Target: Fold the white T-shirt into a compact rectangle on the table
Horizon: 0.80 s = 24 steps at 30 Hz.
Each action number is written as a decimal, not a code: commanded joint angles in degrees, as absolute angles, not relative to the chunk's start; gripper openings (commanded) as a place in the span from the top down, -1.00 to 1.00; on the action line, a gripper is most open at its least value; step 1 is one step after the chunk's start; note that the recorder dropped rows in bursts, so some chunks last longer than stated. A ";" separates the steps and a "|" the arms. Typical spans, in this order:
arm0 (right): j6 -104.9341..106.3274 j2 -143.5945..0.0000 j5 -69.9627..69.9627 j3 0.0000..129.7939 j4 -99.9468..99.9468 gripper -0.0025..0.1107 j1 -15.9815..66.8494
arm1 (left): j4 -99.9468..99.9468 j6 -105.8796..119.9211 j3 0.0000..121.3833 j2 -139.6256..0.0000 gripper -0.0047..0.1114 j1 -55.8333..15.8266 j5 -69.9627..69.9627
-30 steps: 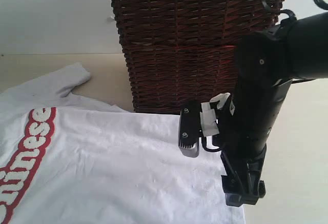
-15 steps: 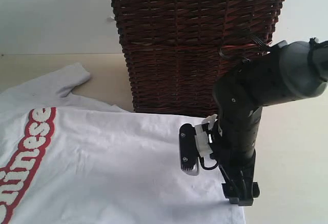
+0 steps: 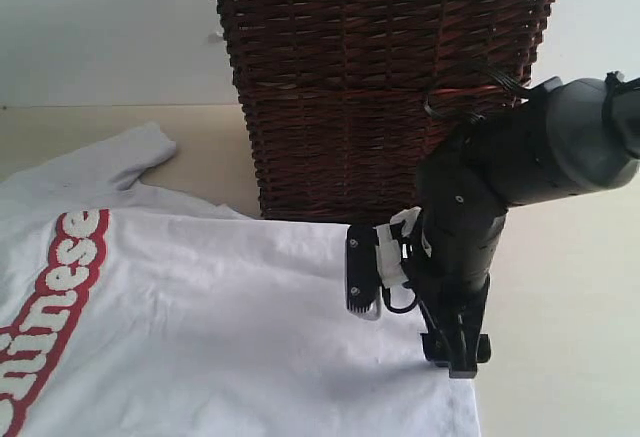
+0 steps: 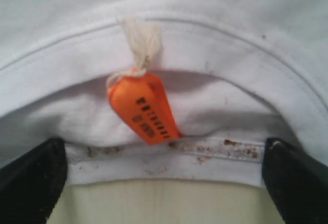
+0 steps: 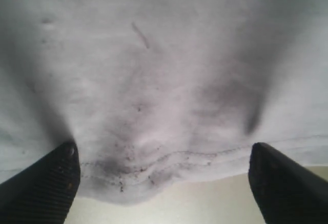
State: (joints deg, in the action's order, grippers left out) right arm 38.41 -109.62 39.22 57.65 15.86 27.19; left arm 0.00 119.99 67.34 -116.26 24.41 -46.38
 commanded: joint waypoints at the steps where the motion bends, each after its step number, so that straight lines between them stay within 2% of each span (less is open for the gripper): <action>1: 27.21 -111.80 37.84 57.54 25.48 -0.55 26.16 | 0.00 120.22 66.63 -118.51 -0.90 24.49 -45.97; 5: 25.21 -112.29 37.80 56.85 25.30 -0.55 25.19 | 0.00 120.22 66.63 -118.51 -0.90 24.49 -45.97; 10: 46.22 -114.58 37.80 54.43 13.71 -0.55 25.19 | 0.00 120.22 66.63 -118.51 -0.90 24.49 -45.97; 16: 46.29 -118.67 38.26 54.43 13.24 -0.55 25.33 | 0.00 120.22 66.63 -118.51 -0.90 24.49 -45.97; 22: 44.81 -117.84 45.42 55.02 10.57 -0.55 25.33 | 0.00 120.22 66.63 -118.51 -0.90 24.49 -45.97; 24: 52.59 -116.46 51.60 56.20 5.40 -0.55 25.33 | 0.00 120.22 66.63 -118.51 -0.90 24.49 -45.97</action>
